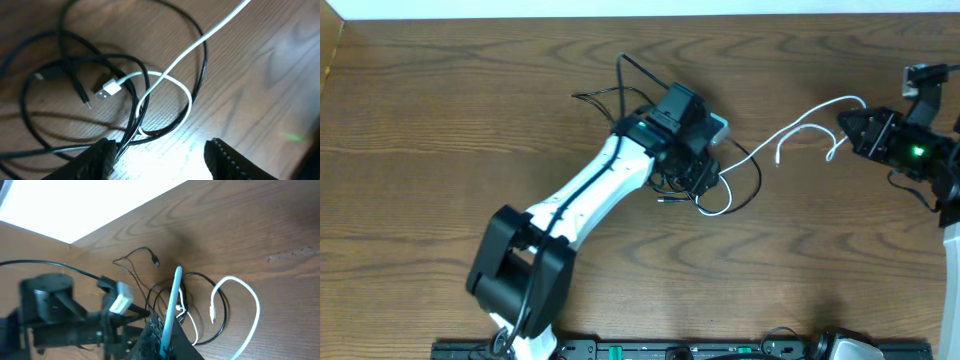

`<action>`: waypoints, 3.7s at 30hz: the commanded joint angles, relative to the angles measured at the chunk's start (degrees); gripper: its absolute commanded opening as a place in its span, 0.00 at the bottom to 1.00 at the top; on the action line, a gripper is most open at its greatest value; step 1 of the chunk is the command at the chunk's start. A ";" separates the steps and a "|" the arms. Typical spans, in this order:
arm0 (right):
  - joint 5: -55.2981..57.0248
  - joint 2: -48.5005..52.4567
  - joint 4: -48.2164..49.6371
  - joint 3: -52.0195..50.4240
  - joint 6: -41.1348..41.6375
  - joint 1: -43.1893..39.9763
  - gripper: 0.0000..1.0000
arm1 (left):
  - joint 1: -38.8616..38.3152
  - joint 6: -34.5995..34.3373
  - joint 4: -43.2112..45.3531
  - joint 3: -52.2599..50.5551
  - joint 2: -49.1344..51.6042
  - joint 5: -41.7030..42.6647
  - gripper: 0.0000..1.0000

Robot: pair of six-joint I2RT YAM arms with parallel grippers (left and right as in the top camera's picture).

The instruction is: Untangle cables

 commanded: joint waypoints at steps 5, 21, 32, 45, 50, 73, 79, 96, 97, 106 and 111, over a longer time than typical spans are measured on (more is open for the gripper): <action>-1.99 -0.74 -1.79 0.92 -1.25 -0.70 0.01 | -0.44 0.94 4.15 -0.70 6.03 -2.03 0.70; 1.46 -0.66 -4.17 0.92 -1.42 -0.70 0.01 | -1.97 0.96 16.26 -0.70 10.64 2.91 0.69; 3.45 -0.66 -5.62 0.92 -3.17 -0.70 0.01 | -1.11 0.92 18.16 0.74 11.15 1.75 0.07; 3.58 1.01 -5.42 0.92 -3.13 -0.70 0.01 | 1.51 -2.75 14.86 1.66 -14.01 -2.10 0.07; 3.58 1.88 -5.68 0.92 -3.15 -0.70 0.01 | 1.51 -4.66 14.53 1.66 -18.86 -2.10 0.07; 2.86 4.09 -1.95 0.90 -15.80 8.85 0.79 | 3.26 -10.69 12.79 1.70 -24.46 10.93 0.07; -3.61 4.15 1.36 0.90 -23.65 15.32 0.82 | 8.44 -13.29 12.79 1.70 -24.50 24.13 0.07; -21.77 17.75 7.19 0.90 -34.38 21.27 0.73 | 17.88 -21.53 14.16 1.73 -25.33 38.34 0.07; -22.03 18.80 8.52 0.90 -34.32 21.75 0.72 | 18.25 -22.25 14.56 1.73 -25.33 39.21 0.08; -21.40 25.59 24.70 0.92 -21.00 26.10 0.20 | 19.12 -22.71 15.45 1.70 -25.33 39.98 0.08; -13.35 25.07 26.73 0.92 -11.02 25.35 0.01 | 19.12 -22.67 15.39 1.68 -25.31 36.68 0.08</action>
